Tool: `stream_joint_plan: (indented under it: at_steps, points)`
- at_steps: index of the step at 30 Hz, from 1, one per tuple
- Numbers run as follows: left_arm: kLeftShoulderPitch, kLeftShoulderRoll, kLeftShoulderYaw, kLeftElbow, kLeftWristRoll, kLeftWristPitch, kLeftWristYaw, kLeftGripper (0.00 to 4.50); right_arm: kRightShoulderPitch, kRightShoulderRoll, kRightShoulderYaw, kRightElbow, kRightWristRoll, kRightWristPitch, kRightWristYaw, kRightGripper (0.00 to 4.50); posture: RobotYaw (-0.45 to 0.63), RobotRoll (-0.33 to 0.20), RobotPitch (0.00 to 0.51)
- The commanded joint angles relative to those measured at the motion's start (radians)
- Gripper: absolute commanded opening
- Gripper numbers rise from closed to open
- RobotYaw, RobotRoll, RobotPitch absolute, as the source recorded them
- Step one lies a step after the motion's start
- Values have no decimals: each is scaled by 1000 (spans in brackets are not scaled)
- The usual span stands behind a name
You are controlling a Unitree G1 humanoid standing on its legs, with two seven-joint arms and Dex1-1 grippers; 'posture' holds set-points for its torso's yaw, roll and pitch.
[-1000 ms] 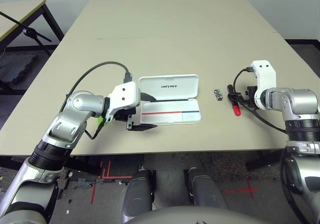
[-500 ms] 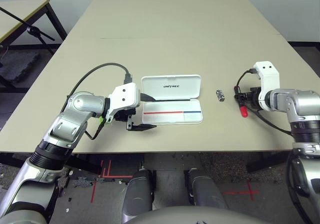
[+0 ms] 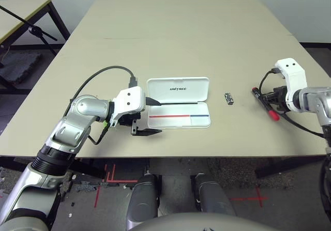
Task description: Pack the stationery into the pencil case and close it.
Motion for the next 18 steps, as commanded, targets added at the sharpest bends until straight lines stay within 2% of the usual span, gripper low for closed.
stream_joint_plan:
  at_steps: [1,4,8,18]
  points:
    - [10,13,-3,-1,14,-4,-4,4500,13,-36,60,-10,-29,-145,114,479,-49,0,97]
    - [18,21,1,-5,15,-3,-2,4500,11,-75,118,-12,-71,-287,226,479,-44,0,97]
    - [25,29,5,-15,12,2,0,4500,-23,-49,138,22,-93,-402,285,479,-38,0,98]
    - [29,63,33,-43,-5,18,-4,4500,-100,-1,188,-29,-114,-500,443,479,-32,0,100]
